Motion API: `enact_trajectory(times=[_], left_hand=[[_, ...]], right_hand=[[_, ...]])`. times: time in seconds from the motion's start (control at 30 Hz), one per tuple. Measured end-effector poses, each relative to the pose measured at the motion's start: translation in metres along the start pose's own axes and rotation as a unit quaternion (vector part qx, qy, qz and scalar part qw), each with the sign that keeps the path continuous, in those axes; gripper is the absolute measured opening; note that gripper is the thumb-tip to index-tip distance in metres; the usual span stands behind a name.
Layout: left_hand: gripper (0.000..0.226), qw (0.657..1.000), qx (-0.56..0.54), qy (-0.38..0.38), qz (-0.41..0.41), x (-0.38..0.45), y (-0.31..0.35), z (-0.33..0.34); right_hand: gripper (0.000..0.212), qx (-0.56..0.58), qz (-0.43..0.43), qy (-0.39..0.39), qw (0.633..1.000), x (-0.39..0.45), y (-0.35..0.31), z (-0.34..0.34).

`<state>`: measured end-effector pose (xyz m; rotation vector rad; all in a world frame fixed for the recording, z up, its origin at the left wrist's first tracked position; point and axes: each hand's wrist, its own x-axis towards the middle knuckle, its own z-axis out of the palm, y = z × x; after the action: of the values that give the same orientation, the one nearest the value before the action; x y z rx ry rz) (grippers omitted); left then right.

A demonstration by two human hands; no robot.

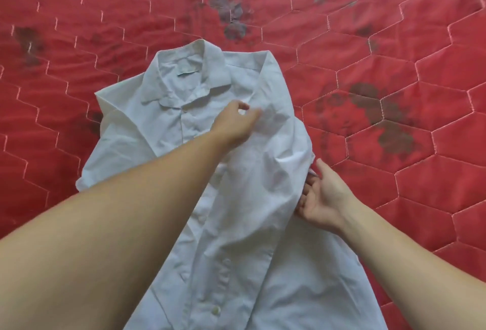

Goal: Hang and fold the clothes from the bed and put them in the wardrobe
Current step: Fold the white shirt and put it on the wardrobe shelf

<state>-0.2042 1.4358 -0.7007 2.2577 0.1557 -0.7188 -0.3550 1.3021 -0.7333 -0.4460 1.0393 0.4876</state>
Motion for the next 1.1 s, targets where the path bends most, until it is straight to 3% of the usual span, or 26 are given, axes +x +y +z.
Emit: enact_trajectory(times=[0.13, 0.23, 0.33, 0.4, 0.53, 0.67, 0.77, 0.8, 0.87, 0.93, 0.97, 1.1], left_hand=[[0.048, 0.999, 0.036, -0.006, 0.026, 0.041, 0.040, 0.015], [0.052, 0.994, 0.095, -0.039, 0.028, 0.062, 0.052, 0.031], [0.067, 0.996, 0.083, -0.033, -0.006, 0.082, 0.050, 0.040], [0.077, 0.998, 0.034, -0.021, -0.042, 0.090, 0.049, 0.036], [0.061, 0.991, -0.081, -0.033, -0.105, 0.105, 0.048, 0.028], [0.032, 0.972, -0.205, -0.065, -0.096, 0.114, 0.044, 0.018], [0.013, 0.959, -0.239, -0.118, -0.091, 0.116, 0.039, 0.009], [0.010, 0.957, -0.245, -0.126, -0.088, 0.117, 0.037, 0.007], [0.015, 0.952, -0.261, -0.134, -0.087, 0.116, 0.036, 0.005], [0.022, 0.947, -0.271, -0.143, -0.092, 0.117, 0.036, 0.002], [0.026, 0.948, -0.270, -0.144, -0.090, 0.117, 0.036, 0.001], [0.032, 0.958, -0.267, -0.081, -0.067, 0.127, 0.034, 0.004]], right_hand=[[0.034, 0.100, -0.048, 0.025, 0.994, 0.005, 0.000, -0.001], [0.043, 0.190, -0.062, -0.025, 0.979, 0.004, -0.002, -0.009], [0.068, 0.098, -0.038, -0.102, 0.989, 0.006, -0.011, -0.005], [0.067, 0.022, -0.042, -0.112, 0.993, 0.012, -0.022, 0.007], [0.043, 0.068, -0.114, -0.082, 0.988, 0.020, -0.046, 0.027], [0.033, 0.160, -0.197, -0.020, 0.967, 0.022, -0.055, 0.018], [0.043, 0.042, -0.165, 0.055, 0.984, 0.030, -0.051, 0.021], [0.051, -0.007, -0.145, 0.066, 0.987, 0.033, -0.051, 0.025], [0.064, -0.067, -0.098, 0.015, 0.993, 0.037, -0.054, 0.034], [0.061, -0.088, -0.079, -0.068, 0.991, 0.038, -0.061, 0.046], [0.057, -0.088, -0.081, -0.072, 0.990, 0.038, -0.065, 0.051], [0.046, 0.009, -0.135, 0.023, 0.991, 0.048, -0.073, 0.055]])
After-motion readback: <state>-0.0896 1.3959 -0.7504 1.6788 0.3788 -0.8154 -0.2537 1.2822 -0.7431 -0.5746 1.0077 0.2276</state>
